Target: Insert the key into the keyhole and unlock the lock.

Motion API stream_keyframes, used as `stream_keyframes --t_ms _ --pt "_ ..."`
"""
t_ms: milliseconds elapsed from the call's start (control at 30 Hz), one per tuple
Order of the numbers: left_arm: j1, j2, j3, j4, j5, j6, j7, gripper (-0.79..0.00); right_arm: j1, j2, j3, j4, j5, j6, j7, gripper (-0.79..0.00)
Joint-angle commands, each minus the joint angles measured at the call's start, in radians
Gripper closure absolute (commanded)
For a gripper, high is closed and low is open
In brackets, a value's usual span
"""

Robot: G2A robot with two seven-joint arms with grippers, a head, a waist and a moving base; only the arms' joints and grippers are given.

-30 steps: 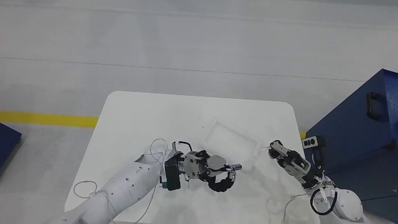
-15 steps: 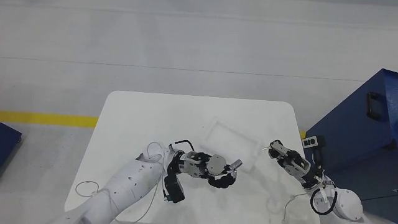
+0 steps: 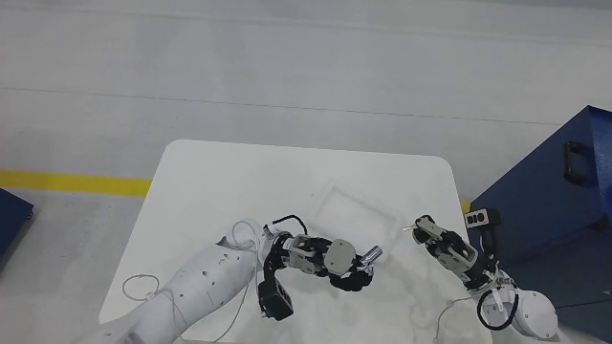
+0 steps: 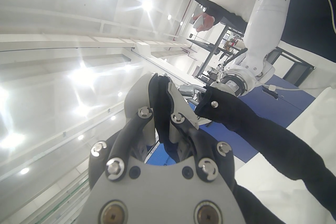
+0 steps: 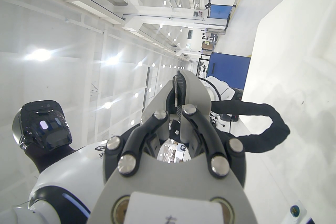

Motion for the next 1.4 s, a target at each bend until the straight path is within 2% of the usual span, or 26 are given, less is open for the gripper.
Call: stream_keyframes --t_ms 0,333,633,900,1367 --pt "0.0 0.0 0.0 0.002 -0.002 -0.001 0.0 0.0 0.0 0.0 0.0 0.0 0.0 0.0 0.0 0.0" --pt "0.014 0.003 0.003 -0.003 0.036 -0.012 -0.004 0.0 0.0 0.0 0.0 0.0 0.0 0.0 0.0 0.0" --pt "0.068 0.005 -0.104 -0.073 0.113 0.002 0.0 0.0 0.0 0.0 0.0 0.0 0.0 0.0 0.0 0.0" --pt "0.126 -0.006 -0.177 -0.134 0.127 0.002 0.0 0.0 0.0 0.0 0.0 0.0 0.0 0.0 0.0 0.0" --pt "0.152 -0.029 -0.203 -0.137 0.128 0.002 0.0 0.0 0.0 0.0 0.0 0.0 0.0 0.0 0.0 0.0"
